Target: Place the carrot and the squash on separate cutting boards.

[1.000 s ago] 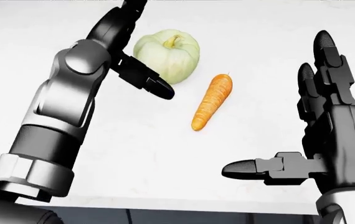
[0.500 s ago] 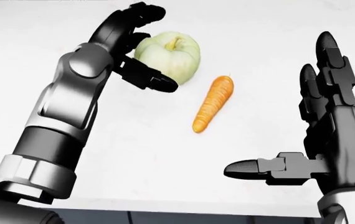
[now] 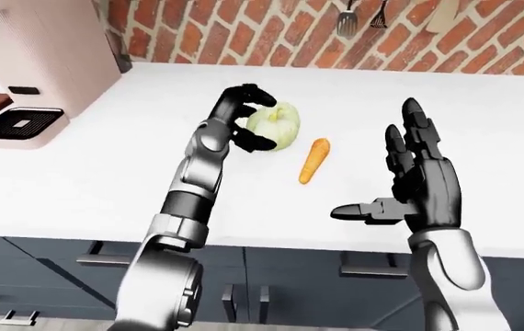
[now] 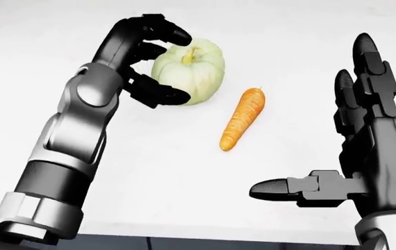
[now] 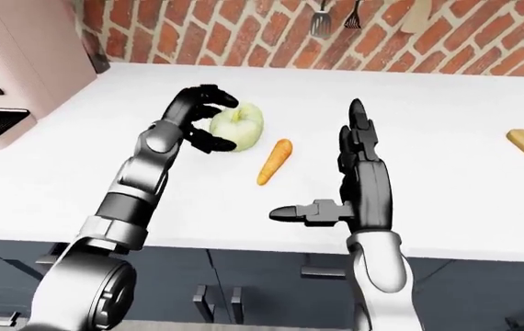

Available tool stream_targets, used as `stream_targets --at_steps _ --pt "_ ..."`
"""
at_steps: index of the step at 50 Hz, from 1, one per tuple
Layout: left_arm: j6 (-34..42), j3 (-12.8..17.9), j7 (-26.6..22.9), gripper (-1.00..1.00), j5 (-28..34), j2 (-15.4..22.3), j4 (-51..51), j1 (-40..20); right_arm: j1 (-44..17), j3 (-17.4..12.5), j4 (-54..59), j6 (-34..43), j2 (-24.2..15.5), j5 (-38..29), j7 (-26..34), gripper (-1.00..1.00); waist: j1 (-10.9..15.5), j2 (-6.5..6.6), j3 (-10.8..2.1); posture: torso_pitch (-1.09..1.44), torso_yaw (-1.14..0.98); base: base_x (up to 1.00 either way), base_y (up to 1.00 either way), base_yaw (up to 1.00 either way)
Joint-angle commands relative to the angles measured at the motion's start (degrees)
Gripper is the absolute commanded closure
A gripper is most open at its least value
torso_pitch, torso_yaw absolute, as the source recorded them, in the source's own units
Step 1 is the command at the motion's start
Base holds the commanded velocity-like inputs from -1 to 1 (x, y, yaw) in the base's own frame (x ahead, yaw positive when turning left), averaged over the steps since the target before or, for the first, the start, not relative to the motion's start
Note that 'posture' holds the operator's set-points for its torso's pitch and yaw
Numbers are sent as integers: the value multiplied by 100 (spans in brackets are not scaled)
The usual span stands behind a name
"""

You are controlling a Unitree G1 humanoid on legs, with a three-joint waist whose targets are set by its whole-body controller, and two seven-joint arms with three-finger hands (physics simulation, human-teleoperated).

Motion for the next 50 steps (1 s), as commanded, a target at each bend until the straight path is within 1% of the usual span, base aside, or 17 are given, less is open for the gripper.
stream_targets --at_steps 1,6,13,18,24,26,27,28,30,31,33,37,41,44,45,47,50 --pt "172 38 -72 9 5 82 -556 -120 -164 -52 -290 24 -53 -3 -17 -100 7 -5 -132 0 0 0 0 0" --pt "824 160 -360 14 -142 241 -1879 178 -347 -64 -468 337 -122 -36 -13 -100 -3 19 -90 0 0 0 0 0" --pt "1513 291 -550 16 -451 501 -2998 294 -604 -40 -728 850 -245 -158 61 -100 2 27 -48 0 0 0 0 0" --pt "2007 406 -730 13 -669 687 -3791 436 -984 59 -861 1347 -565 -579 332 -100 9 38 -32 0 0 0 0 0" --pt "2405 555 -868 13 -860 938 -4603 724 -1857 156 -1293 2540 -1182 -1075 1352 -100 15 43 -5 0 0 0 0 0" --pt "2490 604 -891 14 -915 1024 -4775 784 -2073 448 -1358 2797 -1509 -1381 1802 -100 6 47 10 0 0 0 0 0" --pt "2491 635 -902 14 -948 1073 -4825 812 -2185 573 -1470 3110 -1524 -1361 2194 -100 6 46 17 0 0 0 0 0" --pt "2508 675 -916 14 -986 1127 -4877 836 -2230 822 -1427 3113 -1748 -1605 2426 -100 5 48 21 0 0 0 0 0" --pt "2607 751 -915 14 -1074 1210 -4963 818 -2556 952 -1367 3290 -1816 -2014 2856 -100 -5 51 35 0 0 0 0 0" --pt "2601 822 -906 13 -1144 1276 -4955 822 -2833 1064 -1252 3318 -2022 -2258 3163 -100 -8 56 36 0 0 0 0 0" --pt "2707 887 -901 13 -1253 1374 -5121 880 -3043 1137 -944 3064 -2116 -2756 3665 -100 -23 68 43 0 0 0 0 0" --pt "2763 1037 -840 14 -1480 1567 -5249 985 -3726 1076 -36 2277 -2035 -3852 4613 -100 -36 111 73 0 0 0 0 0" --pt "2837 1146 -789 15 -1689 1732 -5416 1087 -4101 971 680 1257 -1748 -4863 5443 -100 -51 165 84 0 0 0 0 0" --pt "2870 1226 -772 18 -1809 1861 -5545 1220 -4356 792 1318 187 -1534 -5270 5711 -100 -66 205 93 0 0 0 0 0" --pt "2907 1242 -768 18 -1837 1887 -5649 1304 -4418 756 1607 -275 -1573 -5442 5683 -100 -73 216 89 0 0 0 0 0" --pt "2948 1287 -781 19 -1900 1938 -5787 1423 -4668 593 2092 -892 -1511 -5555 5634 -100 -85 240 85 0 0 0 0 0" --pt "3016 1326 -789 20 -1976 2026 -5876 1448 -5006 492 2580 -1590 -1512 -5594 5615 -100 -97 268 73 0 0 0 0 0"
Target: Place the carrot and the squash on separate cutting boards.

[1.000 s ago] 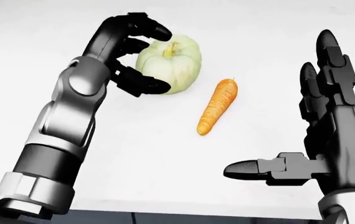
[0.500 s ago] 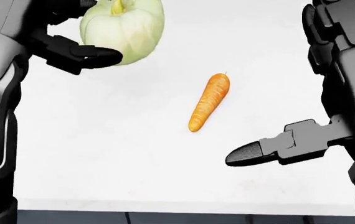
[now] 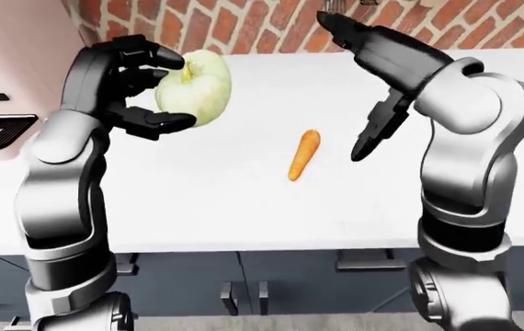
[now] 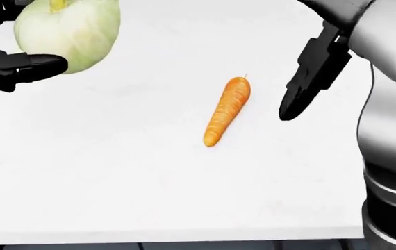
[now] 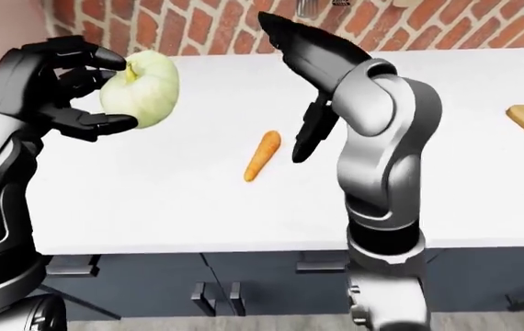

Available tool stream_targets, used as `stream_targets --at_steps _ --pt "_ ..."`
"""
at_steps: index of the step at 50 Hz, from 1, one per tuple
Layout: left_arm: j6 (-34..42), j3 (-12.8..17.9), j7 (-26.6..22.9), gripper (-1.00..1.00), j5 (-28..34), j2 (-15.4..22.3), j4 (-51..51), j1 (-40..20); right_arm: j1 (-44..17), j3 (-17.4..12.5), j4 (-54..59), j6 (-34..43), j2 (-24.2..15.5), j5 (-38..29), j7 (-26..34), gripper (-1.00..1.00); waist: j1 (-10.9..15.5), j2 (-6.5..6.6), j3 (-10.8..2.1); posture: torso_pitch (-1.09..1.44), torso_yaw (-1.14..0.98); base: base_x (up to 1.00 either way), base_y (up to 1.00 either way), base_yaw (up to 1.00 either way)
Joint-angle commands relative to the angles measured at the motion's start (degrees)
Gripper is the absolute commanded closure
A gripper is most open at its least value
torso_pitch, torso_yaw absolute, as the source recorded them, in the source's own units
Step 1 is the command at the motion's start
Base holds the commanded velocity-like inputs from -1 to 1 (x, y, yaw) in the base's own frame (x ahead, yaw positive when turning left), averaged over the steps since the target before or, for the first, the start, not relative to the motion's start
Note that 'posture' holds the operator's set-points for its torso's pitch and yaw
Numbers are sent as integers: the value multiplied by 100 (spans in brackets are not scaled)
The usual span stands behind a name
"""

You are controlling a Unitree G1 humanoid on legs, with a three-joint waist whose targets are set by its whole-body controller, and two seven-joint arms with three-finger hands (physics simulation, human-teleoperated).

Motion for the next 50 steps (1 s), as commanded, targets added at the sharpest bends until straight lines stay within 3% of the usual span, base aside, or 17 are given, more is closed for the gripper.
stream_targets --at_steps 1,6,12,23,44,50 --pt "-151 119 60 21 -72 126 -261 -222 -363 -97 1 -667 -46 -108 -145 -100 -13 18 -206 0 0 0 0 0" --pt "-81 221 76 23 -197 219 -422 -105 -480 -66 505 -1357 4 -286 -182 -100 -31 35 -183 0 0 0 0 0" --pt "50 346 122 24 -367 378 -547 -109 -406 -4 646 -1674 239 -365 78 -100 -49 36 -185 0 0 0 0 0" --pt "37 434 191 26 -564 551 -593 -52 -370 122 1095 -1589 685 -660 76 -100 -63 68 -157 0 0 0 0 0" --pt "-47 565 285 26 -885 696 -467 -52 -414 375 2275 -2347 977 -1176 -407 -100 -47 103 -169 0 0 0 0 0" --pt "29 569 349 25 -985 757 -535 -62 -360 328 2396 -2486 929 -1286 -488 -100 -39 103 -182 0 0 0 0 0"
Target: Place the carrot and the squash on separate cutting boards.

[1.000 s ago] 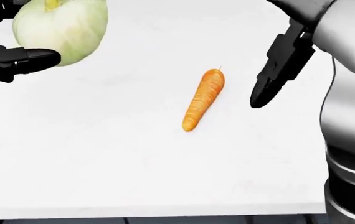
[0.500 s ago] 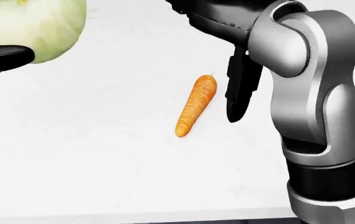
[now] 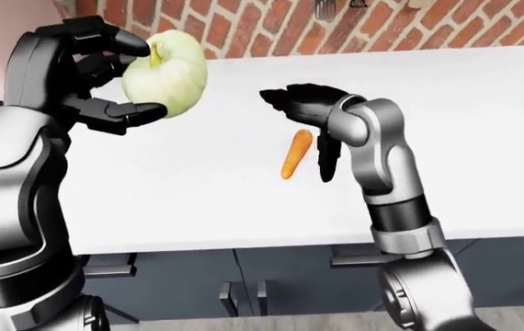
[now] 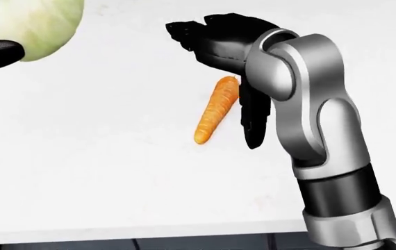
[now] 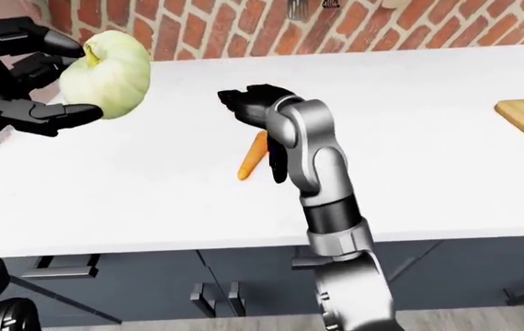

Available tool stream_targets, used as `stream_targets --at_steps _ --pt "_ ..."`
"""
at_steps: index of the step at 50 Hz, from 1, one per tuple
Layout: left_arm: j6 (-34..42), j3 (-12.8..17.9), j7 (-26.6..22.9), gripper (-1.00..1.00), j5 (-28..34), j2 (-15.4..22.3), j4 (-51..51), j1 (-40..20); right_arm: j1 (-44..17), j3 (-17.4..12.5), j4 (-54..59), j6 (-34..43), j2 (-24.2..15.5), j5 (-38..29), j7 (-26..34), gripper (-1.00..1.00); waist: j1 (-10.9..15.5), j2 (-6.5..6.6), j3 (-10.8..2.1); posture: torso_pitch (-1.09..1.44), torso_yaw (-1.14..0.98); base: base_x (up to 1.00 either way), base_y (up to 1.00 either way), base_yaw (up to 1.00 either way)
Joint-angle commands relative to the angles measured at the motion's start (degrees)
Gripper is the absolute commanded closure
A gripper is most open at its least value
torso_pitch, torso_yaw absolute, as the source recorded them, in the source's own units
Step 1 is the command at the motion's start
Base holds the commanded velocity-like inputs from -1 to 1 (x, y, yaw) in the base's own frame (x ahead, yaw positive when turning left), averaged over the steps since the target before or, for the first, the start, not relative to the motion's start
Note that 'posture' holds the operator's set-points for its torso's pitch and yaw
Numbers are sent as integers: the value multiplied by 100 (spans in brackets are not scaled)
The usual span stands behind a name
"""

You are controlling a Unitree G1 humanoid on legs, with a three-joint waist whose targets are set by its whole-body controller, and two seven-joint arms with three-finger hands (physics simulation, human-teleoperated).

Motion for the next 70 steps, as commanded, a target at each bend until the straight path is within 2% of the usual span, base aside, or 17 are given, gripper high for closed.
stream_targets --at_steps 1,6,22,28,37,45,47,49,58,63,65,67,70 --pt "-178 97 71 25 -51 97 -175 -199 -243 -89 -164 -59 -49 -35 -174 -100 -7 30 -187 0 0 0 0 0" --pt "-198 85 90 25 -73 115 -156 -188 -294 -73 32 -80 8 -53 -298 -96 -4 35 -192 0 0 0 0 0" --pt "-262 162 134 29 -163 185 -97 -151 -422 11 657 -197 111 -125 -669 -60 -8 48 -211 0 0 0 0 0" --pt "-306 161 165 32 -179 199 -72 -127 -433 26 797 -235 136 -156 -761 -29 -11 49 -212 0 0 0 0 0" --pt "-270 195 184 36 -277 202 -124 -121 -506 67 1295 -382 136 -275 -1164 -38 -20 50 -213 0 0 0 0 0" --pt "-328 204 212 40 -333 219 -101 -77 -484 116 1690 -556 153 -425 -1457 -32 -11 48 -209 0 0 0 0 0" --pt "-323 213 216 40 -349 225 -109 -73 -470 114 1665 -553 166 -440 -1423 -23 -6 45 -210 0 0 0 0 0" --pt "-322 221 221 40 -361 234 -109 -69 -458 113 1669 -559 174 -450 -1422 12 -1 42 -206 0 0 0 0 0" --pt "-351 248 236 40 -412 240 -109 -10 -414 128 1765 -592 188 -509 -1468 25 12 42 -209 0 0 0 0 0" --pt "-378 269 257 40 -440 250 -91 21 -392 136 1818 -620 198 -539 -1516 54 18 48 -225 0 0 0 0 0" --pt "-390 270 263 39 -446 257 -76 24 -370 141 1809 -631 193 -562 -1516 85 25 50 -233 0 0 0 0 0" --pt "-401 268 270 40 -452 259 -63 23 -362 135 1769 -628 191 -570 -1489 99 32 49 -244 0 0 0 0 0" --pt "-406 261 273 40 -459 262 -69 32 -344 101 1528 -594 164 -581 -1336 100 42 45 -260 0 0 0 0 0"
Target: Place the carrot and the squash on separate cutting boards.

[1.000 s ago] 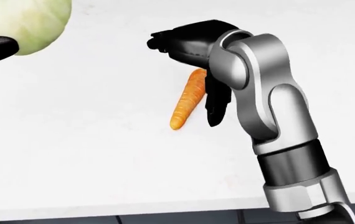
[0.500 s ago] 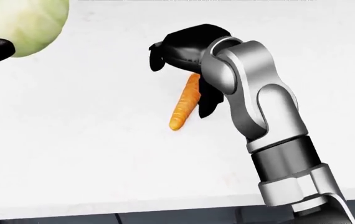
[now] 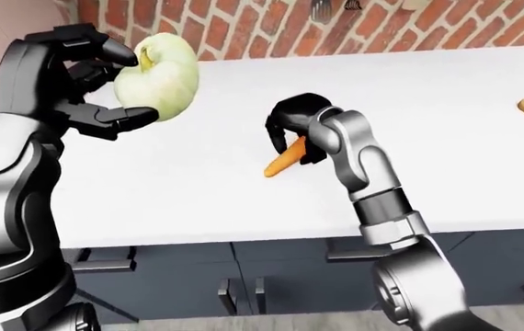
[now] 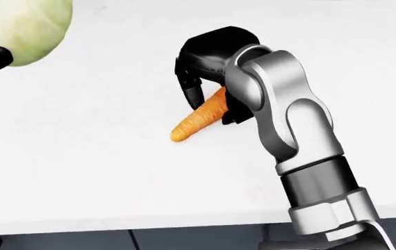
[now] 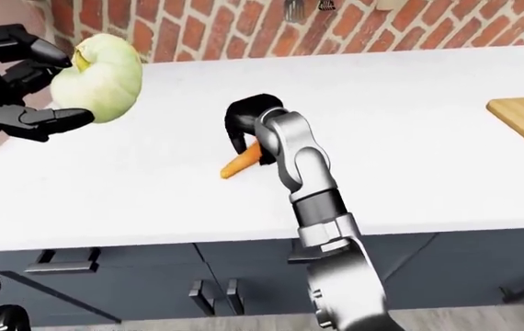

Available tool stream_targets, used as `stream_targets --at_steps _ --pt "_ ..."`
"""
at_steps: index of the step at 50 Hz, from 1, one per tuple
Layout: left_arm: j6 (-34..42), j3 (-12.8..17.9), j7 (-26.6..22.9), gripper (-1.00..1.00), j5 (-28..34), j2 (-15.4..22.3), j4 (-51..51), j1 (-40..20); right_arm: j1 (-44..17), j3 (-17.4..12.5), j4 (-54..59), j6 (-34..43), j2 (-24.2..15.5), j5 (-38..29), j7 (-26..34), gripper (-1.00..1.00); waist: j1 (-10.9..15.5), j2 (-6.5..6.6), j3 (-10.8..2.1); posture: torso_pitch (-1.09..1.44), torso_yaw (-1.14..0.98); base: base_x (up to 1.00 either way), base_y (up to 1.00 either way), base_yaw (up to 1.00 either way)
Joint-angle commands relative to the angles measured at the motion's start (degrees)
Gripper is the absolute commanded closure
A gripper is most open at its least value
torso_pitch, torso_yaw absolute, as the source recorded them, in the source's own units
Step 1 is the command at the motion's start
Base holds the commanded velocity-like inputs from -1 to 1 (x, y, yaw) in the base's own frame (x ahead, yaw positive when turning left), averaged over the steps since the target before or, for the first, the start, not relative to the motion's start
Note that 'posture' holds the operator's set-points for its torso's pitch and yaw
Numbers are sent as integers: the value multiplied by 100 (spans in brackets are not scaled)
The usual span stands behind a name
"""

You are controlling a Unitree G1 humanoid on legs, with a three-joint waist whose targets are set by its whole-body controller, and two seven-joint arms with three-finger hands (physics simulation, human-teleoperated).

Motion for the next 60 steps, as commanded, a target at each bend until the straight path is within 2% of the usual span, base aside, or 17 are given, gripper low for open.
stream_targets --at_steps 1,11,21,24,36,37,38,39,40,45,46,47,49,51,57,59,60 --pt "-216 116 60 39 -12 100 -172 -199 -92 -44 -150 9 -58 26 298 100 -21 41 -133 0 0 0 0 0" --pt "-102 122 79 40 -34 116 -271 -235 17 -229 -1427 191 -245 136 1012 100 -27 23 -137 0 0 0 0 0" --pt "91 105 100 40 -80 198 -365 -408 -166 -395 -2423 749 -444 362 1741 100 -78 16 -53 0 0 0 0 0" --pt "111 96 104 40 -88 202 -378 -424 -175 -393 -2452 783 -468 365 1747 100 -31 47 -237 0 0 -43 0 0" --pt "155 86 110 38 -81 180 -459 -402 -316 -425 -2419 854 -547 349 1603 100 -8 97 -172 0 0 -52 0 0" --pt "148 86 109 38 -78 177 -456 -397 -355 -426 -2365 870 -556 315 1518 100 -7 93 -232 0 0 -21 0 0" --pt "140 85 109 38 -73 175 -442 -400 -384 -433 -2334 905 -545 315 1478 100 -23 71 -39 0 0 -3 0 0" --pt "148 84 109 39 -74 171 -455 -397 -419 -434 -2285 915 -548 314 1415 100 -19 94 -43 0 0 0 -5 0" --pt "156 83 106 39 -76 168 -469 -390 -422 -425 -2288 917 -549 316 1398 100 -12 51 149 0 0 0 0 0" --pt "109 73 100 38 -50 144 -438 -366 -431 -421 -2197 942 -553 289 1285 100 13 -11 122 0 0 0 0 0" --pt "91 74 95 38 -42 141 -440 -352 -416 -421 -2203 971 -543 285 1279 100 50 -35 30 0 0 0 -41 0" --pt "82 87 94 39 -40 148 -420 -364 -404 -419 -2203 974 -549 286 1269 100 38 44 48 0 0 0 -66 0" --pt "94 84 95 39 -41 152 -426 -372 -417 -416 -2208 985 -553 289 1280 100 46 251 -34 0 0 0 -68 0" --pt "91 77 92 40 -38 154 -426 -379 -429 -419 -2180 987 -559 291 1261 100 98 279 -106 0 0 0 -69 0" --pt "122 84 86 40 -40 180 -410 -439 -600 -472 -2063 1018 -636 373 1243 100 214 45 -59 0 0 0 -70 0" --pt "122 83 88 40 -43 186 -414 -446 -635 -481 -2077 1037 -667 406 1263 100 247 -154 -92 0 0 0 -70 0" --pt "108 77 88 40 -40 181 -414 -437 -617 -476 -2089 1040 -670 411 1258 100 262 -367 -141 0 0 0 -70 0"
